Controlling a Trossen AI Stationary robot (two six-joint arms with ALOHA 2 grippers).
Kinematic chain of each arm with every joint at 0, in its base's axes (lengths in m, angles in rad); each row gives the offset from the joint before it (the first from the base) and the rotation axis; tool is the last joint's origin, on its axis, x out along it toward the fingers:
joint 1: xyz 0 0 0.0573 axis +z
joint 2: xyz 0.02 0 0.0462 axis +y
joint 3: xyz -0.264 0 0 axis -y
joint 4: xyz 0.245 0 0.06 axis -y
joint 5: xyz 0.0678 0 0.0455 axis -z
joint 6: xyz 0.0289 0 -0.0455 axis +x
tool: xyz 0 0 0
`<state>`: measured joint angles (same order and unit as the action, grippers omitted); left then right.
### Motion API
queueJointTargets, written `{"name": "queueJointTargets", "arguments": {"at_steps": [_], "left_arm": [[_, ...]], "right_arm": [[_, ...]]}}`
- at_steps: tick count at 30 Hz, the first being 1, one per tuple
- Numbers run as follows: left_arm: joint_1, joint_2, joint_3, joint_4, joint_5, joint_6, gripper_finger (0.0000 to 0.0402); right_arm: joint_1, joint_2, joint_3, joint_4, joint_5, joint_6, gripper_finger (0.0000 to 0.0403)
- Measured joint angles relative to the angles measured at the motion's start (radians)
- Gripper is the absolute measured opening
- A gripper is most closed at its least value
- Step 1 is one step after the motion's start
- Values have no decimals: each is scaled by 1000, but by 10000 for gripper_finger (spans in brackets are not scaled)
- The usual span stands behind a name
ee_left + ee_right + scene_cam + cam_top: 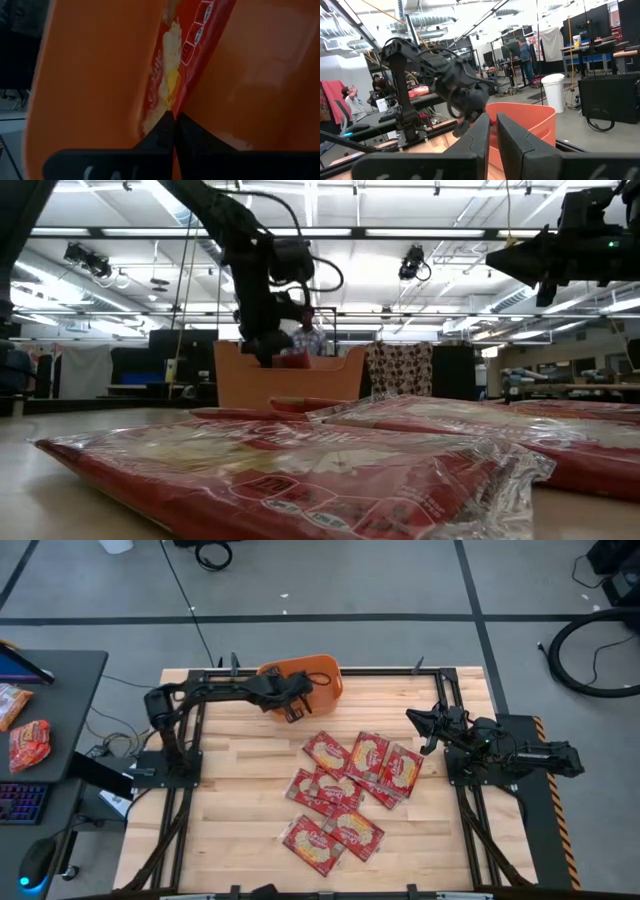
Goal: Sort popcorn bags into baskets
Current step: Put the red popcorn bag into the orange bin
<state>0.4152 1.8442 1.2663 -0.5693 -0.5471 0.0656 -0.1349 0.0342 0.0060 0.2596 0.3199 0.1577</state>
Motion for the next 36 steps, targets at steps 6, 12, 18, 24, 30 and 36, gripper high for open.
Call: {"name": "queueJointTargets", "arguments": {"at_steps": [6, 12, 18, 24, 30, 36], "left_arm": [[8, 53, 37, 9, -6, 9, 18], [-28, 52, 45, 31, 1, 0, 79], [-87, 29, 124, -38, 24, 49, 129], [-225, 20, 138, -22, 172, 269, 134], [-374, 20, 110, -53, 100, 366, 136], [-465, 21, 27, -26, 92, 355, 173]], "right_arm": [[0, 0, 0, 0, 0, 0, 39], [0, 0, 0, 0, 0, 0, 39], [0, 0, 0, 0, 0, 0, 39], [0, 0, 0, 1, 0, 0, 39], [0, 0, 0, 2, 0, 0, 39], [0, 0, 0, 0, 0, 0, 39]]}}
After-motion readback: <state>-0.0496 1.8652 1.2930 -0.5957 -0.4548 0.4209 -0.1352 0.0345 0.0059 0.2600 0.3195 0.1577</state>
